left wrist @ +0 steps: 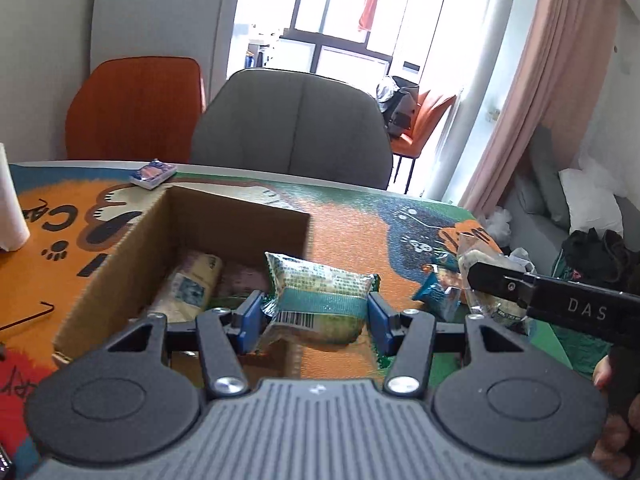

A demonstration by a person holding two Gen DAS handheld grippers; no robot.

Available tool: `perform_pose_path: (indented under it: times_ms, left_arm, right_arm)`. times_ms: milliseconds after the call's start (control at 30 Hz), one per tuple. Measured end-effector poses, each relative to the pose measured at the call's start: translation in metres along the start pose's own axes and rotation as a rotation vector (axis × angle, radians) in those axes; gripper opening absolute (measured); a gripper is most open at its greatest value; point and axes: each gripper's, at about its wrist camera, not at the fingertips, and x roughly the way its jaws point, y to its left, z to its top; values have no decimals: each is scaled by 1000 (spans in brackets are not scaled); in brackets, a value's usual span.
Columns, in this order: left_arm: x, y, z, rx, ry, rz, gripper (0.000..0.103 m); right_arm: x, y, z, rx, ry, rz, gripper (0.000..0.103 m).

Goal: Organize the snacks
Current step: 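Carry the wrapped pastry and bread pack with both grippers over the box, then open left gripper to drop wrapped pastry while right drops bread pack into box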

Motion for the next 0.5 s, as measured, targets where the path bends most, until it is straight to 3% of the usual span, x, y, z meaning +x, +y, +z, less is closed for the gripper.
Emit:
perform_pose_path:
  times_ms: [500]
  left_arm:
    - [-2,66,-2,-70,20,104,54]
  right_arm:
    - [18,51,1,-43,17,72,51]
